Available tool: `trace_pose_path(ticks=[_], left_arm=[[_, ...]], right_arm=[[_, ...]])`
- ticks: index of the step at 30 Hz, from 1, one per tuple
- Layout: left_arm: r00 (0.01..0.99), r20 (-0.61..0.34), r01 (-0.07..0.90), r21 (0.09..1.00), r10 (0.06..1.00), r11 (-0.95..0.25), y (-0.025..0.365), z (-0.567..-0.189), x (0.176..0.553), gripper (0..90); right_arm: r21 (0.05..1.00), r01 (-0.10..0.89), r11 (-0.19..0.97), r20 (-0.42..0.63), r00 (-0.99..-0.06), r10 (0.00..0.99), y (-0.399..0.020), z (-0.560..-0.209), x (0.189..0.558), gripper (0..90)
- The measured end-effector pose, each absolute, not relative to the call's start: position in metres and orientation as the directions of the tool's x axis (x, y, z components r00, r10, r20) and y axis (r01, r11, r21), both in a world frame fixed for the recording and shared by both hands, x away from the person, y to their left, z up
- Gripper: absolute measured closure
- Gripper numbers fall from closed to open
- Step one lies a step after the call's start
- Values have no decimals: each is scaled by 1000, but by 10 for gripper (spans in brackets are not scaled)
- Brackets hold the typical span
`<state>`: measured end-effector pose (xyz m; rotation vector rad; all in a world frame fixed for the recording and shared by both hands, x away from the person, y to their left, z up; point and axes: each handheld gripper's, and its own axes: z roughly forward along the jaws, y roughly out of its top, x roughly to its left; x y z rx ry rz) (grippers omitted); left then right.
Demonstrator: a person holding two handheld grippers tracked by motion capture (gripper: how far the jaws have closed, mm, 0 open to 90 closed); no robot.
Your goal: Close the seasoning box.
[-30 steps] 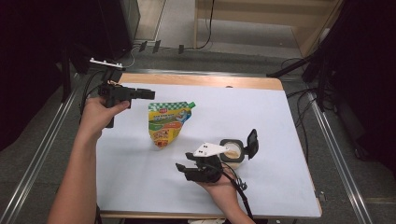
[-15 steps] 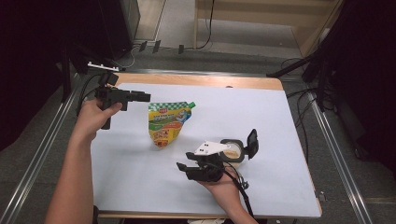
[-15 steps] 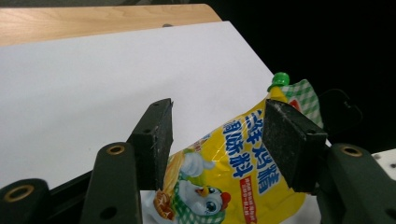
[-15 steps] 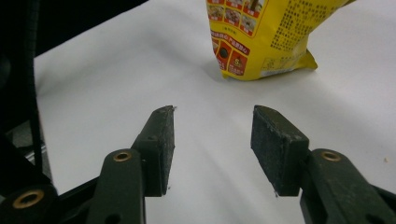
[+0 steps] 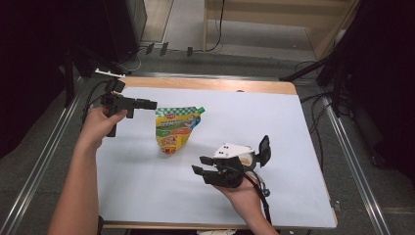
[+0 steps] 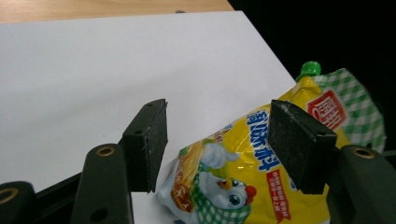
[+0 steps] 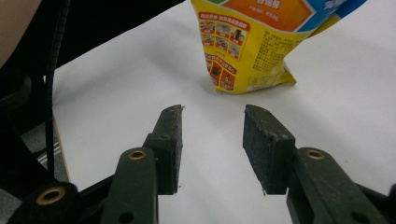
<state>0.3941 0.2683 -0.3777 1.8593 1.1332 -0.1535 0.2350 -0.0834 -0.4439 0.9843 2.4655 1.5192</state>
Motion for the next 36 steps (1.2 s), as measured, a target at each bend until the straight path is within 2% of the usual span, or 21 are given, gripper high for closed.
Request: trace_pose_path(ticks=[5, 14, 21, 23, 31, 36], left_arm=[[600, -468, 726, 659, 649, -196, 268, -382, 395, 397], [597, -481, 719, 676, 642, -162, 272, -391, 396, 384], [622, -416, 690, 693, 663, -212, 273, -398, 391, 386], [623, -427, 691, 694, 655, -204, 275, -401, 389, 383], [611, -429, 703, 681, 666, -206, 277, -412, 382, 381], [617, -434, 706, 675, 657, -217, 275, -416, 381, 380]], right_arm=[[827, 481, 292, 252, -780, 573, -93, -435, 237, 609], [823, 491, 285, 252, -766, 592, -109, -421, 239, 628], [827, 491, 272, 246, -752, 611, -124, -410, 241, 649], [828, 491, 272, 243, -751, 614, -128, -407, 242, 659], [825, 507, 248, 260, -732, 630, -148, -396, 245, 731], [828, 507, 238, 252, -717, 649, -161, -389, 247, 825]])
